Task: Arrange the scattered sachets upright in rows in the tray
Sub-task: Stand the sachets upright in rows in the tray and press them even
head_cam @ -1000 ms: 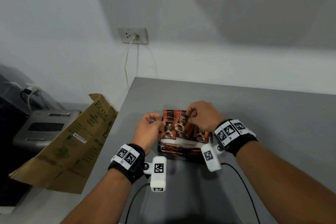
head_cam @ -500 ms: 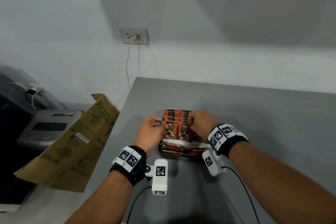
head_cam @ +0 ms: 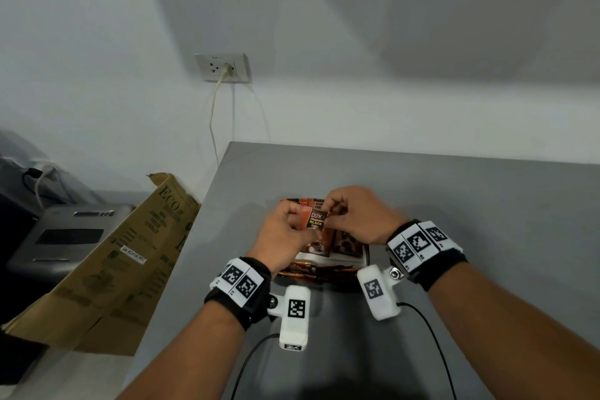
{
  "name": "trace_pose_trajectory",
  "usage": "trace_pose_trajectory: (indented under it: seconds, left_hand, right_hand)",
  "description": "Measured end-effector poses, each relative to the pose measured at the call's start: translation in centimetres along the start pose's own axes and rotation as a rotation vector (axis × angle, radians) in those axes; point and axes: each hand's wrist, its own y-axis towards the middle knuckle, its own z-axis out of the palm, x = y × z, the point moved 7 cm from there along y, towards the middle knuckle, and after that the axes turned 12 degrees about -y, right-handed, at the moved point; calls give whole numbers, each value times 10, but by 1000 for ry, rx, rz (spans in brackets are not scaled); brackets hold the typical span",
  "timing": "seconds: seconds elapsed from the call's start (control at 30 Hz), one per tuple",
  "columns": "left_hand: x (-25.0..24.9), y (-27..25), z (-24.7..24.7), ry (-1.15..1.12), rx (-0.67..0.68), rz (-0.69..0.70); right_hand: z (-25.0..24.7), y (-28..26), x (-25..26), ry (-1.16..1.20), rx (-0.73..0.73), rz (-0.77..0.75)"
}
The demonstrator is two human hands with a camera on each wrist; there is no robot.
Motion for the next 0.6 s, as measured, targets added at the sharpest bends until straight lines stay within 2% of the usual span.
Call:
trace_pose_trajectory:
  seconds: [0.07,0.2,0.33,0.6]
  left_hand:
    - [0,2,-4,20,-49,-13]
    - [5,3,-17,91,-87,-24]
    - [10,3,-22,136,-104,-34]
    - [13,-4,-28,217,-102,-35]
  right_hand:
    - [-10,-3,-21,-58,-25,74]
    - [4,-12,-60,-281,60,187]
    - [25,-10,-72,-401,43,171]
    - [32,-8,-75,-404,-74,148]
